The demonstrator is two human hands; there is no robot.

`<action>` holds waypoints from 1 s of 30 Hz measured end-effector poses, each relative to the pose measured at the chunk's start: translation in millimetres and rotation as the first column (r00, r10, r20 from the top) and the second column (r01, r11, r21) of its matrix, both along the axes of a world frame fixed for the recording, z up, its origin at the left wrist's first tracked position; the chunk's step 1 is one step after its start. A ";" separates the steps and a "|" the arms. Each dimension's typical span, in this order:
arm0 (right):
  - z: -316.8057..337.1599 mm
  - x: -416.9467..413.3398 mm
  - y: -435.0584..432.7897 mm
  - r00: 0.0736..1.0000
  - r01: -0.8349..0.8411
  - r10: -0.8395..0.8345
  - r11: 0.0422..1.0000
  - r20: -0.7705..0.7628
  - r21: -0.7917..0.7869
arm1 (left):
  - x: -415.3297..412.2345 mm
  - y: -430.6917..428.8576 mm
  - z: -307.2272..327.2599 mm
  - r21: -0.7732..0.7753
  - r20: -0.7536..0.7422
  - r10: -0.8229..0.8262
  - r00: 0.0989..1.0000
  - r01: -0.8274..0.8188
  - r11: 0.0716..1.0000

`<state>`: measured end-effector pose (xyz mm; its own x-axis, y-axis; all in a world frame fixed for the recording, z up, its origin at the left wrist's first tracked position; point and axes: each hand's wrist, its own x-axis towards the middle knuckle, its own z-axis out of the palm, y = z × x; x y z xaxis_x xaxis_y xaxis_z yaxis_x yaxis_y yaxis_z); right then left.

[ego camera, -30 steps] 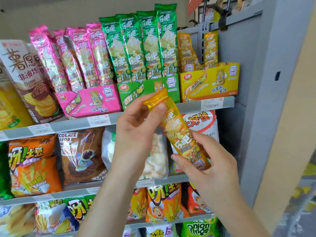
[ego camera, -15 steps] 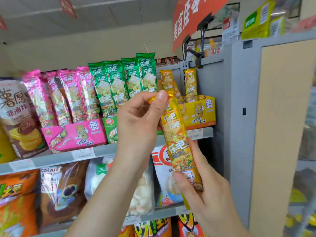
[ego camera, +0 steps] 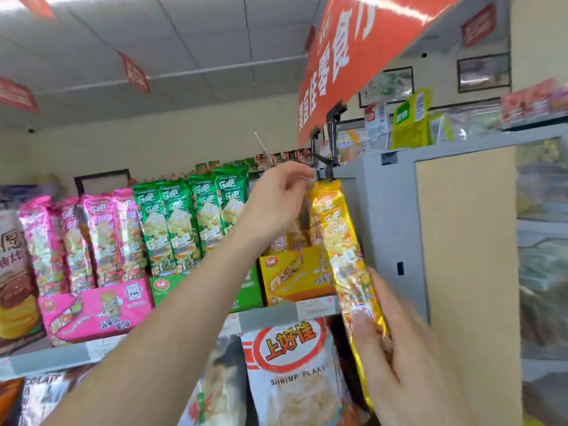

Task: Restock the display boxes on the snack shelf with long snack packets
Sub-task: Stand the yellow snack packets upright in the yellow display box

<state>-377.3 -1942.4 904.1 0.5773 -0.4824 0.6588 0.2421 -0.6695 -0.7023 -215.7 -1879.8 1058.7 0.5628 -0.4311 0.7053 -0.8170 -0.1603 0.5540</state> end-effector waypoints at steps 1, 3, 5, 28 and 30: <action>3.6 0.7 -4.7 1.000 0.011 -0.011 1.000 -0.028 -0.022 | 8.7 -8.0 7.9 0.084 0.096 0.091 0.991 -0.099 0.992; 11.2 2.6 -11.9 0.998 0.037 -0.038 0.999 -0.048 -0.032 | 22.7 -22.6 20.8 0.267 0.316 0.239 0.918 -0.327 0.906; 16.0 6.2 -17.9 0.998 0.026 -0.026 1.000 -0.056 0.002 | 33.3 -36.0 26.1 0.429 0.477 0.283 0.832 -0.502 0.751; -25.1 33.1 -15.4 0.912 -0.400 0.395 0.799 0.110 0.449 | 96.8 -70.3 28.8 0.773 0.625 0.213 0.751 -0.634 -0.036; -23.1 39.2 -15.3 0.928 -0.369 0.355 0.832 0.114 0.415 | 90.7 -70.2 31.5 0.749 0.607 0.256 0.752 -0.649 0.130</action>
